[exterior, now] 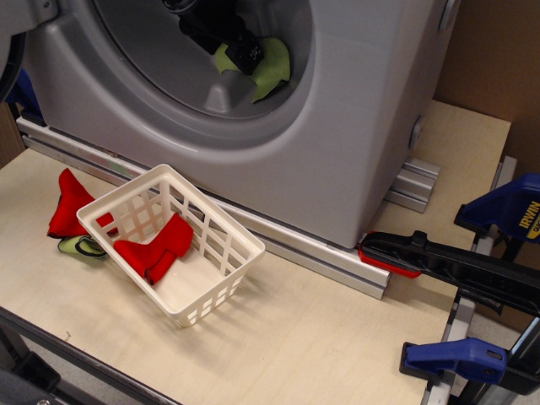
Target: Take clothes out of laundry machine
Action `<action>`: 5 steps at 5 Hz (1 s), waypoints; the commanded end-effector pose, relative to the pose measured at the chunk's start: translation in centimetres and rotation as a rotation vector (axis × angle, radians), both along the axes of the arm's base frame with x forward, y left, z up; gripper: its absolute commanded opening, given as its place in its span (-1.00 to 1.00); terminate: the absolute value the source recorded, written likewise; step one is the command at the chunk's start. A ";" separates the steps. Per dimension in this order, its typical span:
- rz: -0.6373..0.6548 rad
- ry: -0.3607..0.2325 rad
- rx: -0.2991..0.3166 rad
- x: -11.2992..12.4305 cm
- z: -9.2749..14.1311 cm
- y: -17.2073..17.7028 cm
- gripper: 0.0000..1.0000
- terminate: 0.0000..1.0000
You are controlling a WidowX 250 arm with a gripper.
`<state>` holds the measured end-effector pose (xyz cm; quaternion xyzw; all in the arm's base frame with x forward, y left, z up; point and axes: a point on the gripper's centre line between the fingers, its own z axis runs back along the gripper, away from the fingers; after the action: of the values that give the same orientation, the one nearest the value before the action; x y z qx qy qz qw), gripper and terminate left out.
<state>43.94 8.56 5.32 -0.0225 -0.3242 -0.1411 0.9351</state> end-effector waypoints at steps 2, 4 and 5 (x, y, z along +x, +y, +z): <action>0.003 -0.118 -0.005 -1.5 4.2 -0.9 -1.00 -1.00; 0.016 0.005 -0.019 -3.6 4.6 -2.1 -1.00 -1.00; 0.045 0.050 -0.004 -4.4 4.9 -2.5 -1.00 -1.00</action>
<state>39.60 6.43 6.63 -0.0320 -0.2656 -0.1057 0.9577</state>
